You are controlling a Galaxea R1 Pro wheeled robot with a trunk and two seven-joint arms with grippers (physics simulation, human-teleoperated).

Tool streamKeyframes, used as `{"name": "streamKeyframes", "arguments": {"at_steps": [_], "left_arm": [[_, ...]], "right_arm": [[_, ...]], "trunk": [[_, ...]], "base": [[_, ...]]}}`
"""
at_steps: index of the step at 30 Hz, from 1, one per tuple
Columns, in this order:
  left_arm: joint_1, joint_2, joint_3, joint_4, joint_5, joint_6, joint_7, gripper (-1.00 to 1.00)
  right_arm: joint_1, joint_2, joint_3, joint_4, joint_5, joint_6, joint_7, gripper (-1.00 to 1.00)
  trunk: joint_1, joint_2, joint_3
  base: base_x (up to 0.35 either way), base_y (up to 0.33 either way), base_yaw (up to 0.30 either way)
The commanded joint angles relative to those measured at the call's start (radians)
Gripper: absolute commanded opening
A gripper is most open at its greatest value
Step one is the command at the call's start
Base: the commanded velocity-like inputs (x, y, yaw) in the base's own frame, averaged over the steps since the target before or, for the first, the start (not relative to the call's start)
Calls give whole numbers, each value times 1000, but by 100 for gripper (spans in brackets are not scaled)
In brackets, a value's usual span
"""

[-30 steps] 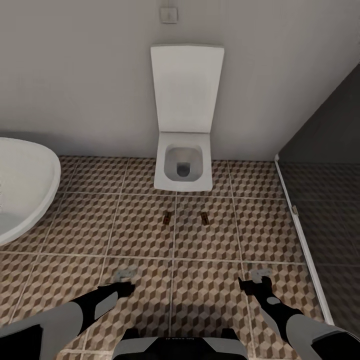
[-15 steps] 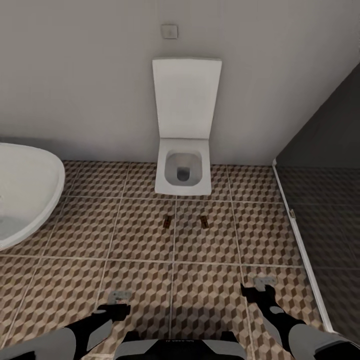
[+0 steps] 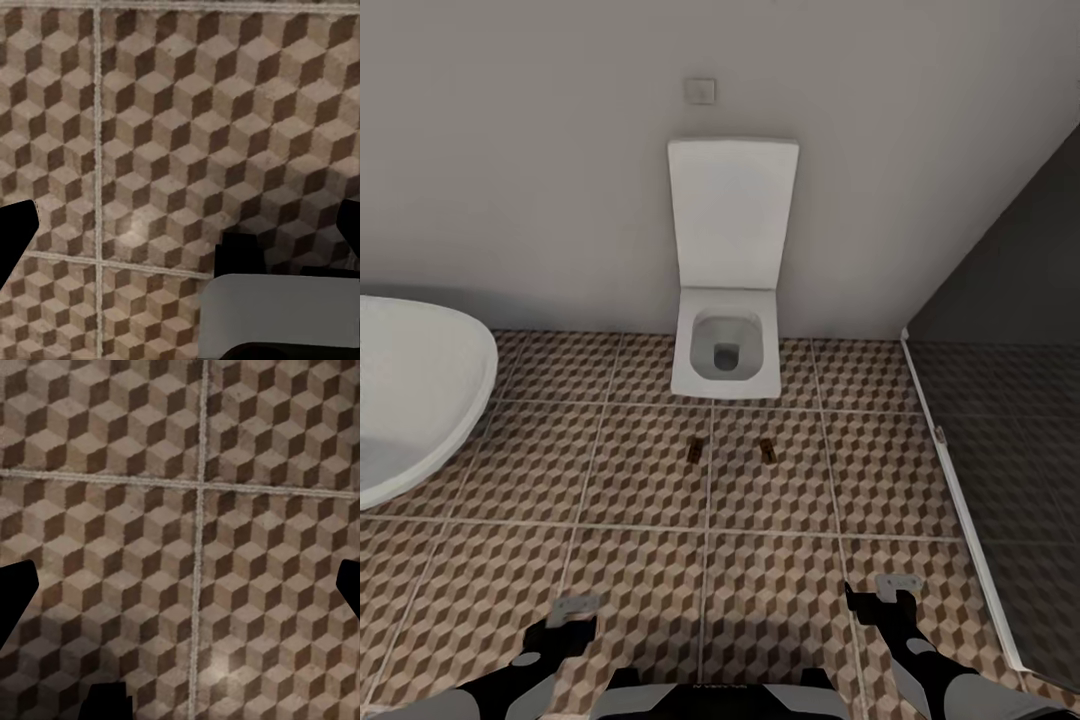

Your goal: Take the four mousetraps from the cabinet in the bathroom and place them on the bathroom floor. Make sure all four end up on the same floor surface, and ensure that at least two of them are either under or directly next to the same bathroom sink.

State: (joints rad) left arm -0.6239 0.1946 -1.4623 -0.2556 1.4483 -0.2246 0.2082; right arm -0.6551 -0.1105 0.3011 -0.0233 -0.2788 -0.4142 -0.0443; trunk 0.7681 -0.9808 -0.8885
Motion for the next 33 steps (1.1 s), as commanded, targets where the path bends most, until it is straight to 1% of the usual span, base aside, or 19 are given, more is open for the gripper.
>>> {"name": "streamKeyframes", "arguments": {"at_steps": [1, 12, 16, 25, 33], "left_arm": [[0, 2, -9, -4, 6, -4, 8, 100], [6, 5, -9, -3, 6, -11, 8, 100], [7, 11, -9, -2, 6, -12, 8, 100], [9, 20, -9, -2, 6, -12, 8, 100], [13, 22, -9, -2, 6, -12, 8, 100]], "right_arm": [[0, 0, 9, 0, -6, -2, -3, 100], [2, 0, 9, 0, -7, -4, -3, 100], [3, -1, 9, 2, -7, -4, -2, 100], [40, -1, 9, 3, -7, -23, -3, 100], [47, -1, 9, 3, -7, -31, -3, 100]], "trunk": [[-4, 7, 4], [-46, 84, 57], [-61, 112, 76], [-96, 175, 118], [-126, 231, 156]], "base": [[0, 0, 0], [0, 0, 0], [0, 0, 0], [0, 0, 0], [0, 0, 0]]}}
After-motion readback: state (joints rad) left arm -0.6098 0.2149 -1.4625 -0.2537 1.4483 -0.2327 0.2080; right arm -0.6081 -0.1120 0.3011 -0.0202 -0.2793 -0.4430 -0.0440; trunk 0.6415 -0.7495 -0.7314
